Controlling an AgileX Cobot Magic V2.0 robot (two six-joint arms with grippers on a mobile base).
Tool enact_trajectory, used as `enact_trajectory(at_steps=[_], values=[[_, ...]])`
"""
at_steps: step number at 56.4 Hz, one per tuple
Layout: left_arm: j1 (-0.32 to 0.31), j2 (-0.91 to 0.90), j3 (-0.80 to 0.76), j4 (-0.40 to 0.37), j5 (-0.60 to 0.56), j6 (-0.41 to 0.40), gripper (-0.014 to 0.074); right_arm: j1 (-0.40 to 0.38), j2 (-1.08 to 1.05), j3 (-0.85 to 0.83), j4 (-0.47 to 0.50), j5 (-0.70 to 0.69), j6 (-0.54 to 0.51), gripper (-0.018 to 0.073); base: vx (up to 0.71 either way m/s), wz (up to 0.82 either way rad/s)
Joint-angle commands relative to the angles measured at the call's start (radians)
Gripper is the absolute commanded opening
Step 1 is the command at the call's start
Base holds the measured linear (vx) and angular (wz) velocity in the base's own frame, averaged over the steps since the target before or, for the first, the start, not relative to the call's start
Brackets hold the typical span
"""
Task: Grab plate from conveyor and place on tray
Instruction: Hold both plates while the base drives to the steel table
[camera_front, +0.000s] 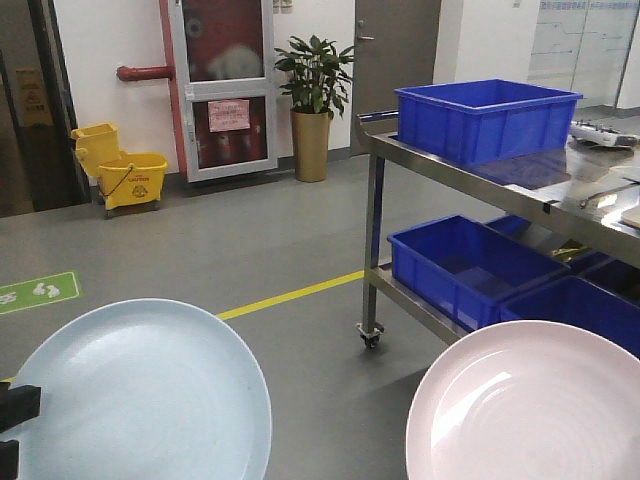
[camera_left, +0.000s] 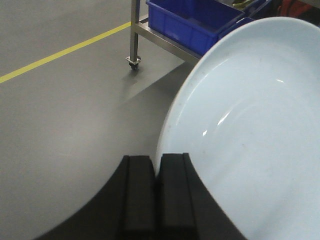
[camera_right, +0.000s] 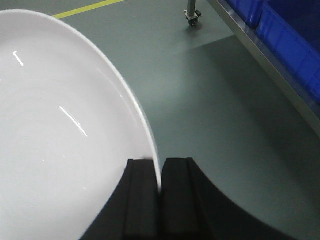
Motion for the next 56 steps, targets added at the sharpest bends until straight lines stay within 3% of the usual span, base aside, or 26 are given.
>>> enact_trajectory(at_steps=[1, 26, 56], values=[[-0.005, -0.009, -0.03, -0.018, -0.087, -0.007, -0.0006, -0.003, -0.003, -0.031, -0.005, -0.073, -0.007, -0.0009, 0.51, 0.1], [-0.005, -0.009, -0.03, -0.018, -0.087, -0.007, -0.0006, -0.003, -0.003, -0.031, -0.005, -0.073, -0.007, -0.0009, 0.52, -0.07], [-0.005, -0.009, -0.03, -0.018, -0.087, -0.007, -0.0006, -0.003, -0.003, -0.031, -0.005, -0.073, -0.007, -0.0009, 0.48, -0.37]])
